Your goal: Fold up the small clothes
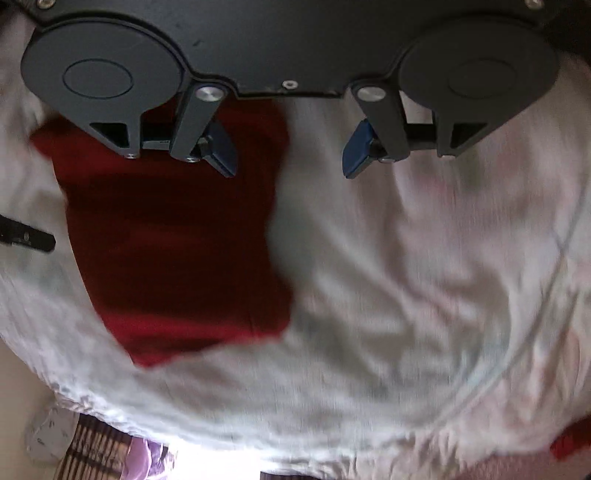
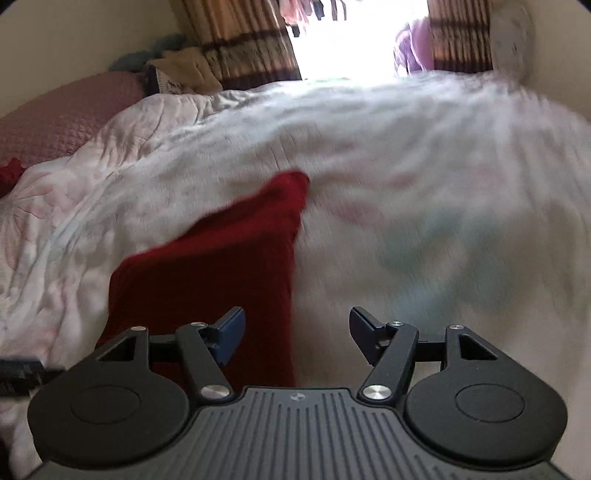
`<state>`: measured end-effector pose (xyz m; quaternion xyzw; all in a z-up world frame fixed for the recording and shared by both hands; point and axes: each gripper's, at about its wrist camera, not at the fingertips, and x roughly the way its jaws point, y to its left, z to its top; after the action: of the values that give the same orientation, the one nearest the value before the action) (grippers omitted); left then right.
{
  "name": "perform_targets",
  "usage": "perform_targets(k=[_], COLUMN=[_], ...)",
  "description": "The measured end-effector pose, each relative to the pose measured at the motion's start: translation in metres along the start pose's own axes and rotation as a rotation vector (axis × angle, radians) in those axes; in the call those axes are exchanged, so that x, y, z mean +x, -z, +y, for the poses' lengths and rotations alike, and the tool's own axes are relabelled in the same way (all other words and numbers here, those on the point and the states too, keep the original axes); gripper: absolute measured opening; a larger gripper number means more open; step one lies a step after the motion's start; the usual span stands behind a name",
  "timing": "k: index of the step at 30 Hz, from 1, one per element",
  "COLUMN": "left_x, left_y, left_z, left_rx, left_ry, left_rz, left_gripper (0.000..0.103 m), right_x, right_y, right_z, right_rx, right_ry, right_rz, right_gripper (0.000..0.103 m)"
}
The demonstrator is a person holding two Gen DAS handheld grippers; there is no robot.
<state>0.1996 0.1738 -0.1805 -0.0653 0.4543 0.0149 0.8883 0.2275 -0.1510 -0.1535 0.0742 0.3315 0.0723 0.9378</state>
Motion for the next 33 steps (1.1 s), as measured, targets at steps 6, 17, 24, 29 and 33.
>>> perform_targets(k=[6,17,24,29,33], left_x=[0.019,-0.021,-0.013,-0.011,-0.032], left_y=[0.018,0.012,0.022,0.021,0.012], left_z=[-0.01,-0.001,0.004,-0.007,-0.015], left_rx=[-0.029,-0.094,-0.048,0.002,-0.027], left_ry=[0.041,0.234,0.156,0.028,0.107], left_rz=[0.038,-0.068,0.067,0.093,0.042], left_gripper=[0.065,0.004,0.006,0.009,0.034], right_x=[-0.007,-0.033,-0.041,-0.037,-0.038], right_y=[0.031,0.043,0.045,0.049,0.051], right_z=[-0.003,-0.005,-0.001,-0.007,-0.003], right_rx=[0.048,0.043,-0.026,-0.01,-0.031], right_ry=[0.033,0.01,0.004,0.011,0.009], right_rz=[0.063,0.062,0.057,0.078,0.066], right_gripper=[0.076,0.075,0.074,0.073,0.073])
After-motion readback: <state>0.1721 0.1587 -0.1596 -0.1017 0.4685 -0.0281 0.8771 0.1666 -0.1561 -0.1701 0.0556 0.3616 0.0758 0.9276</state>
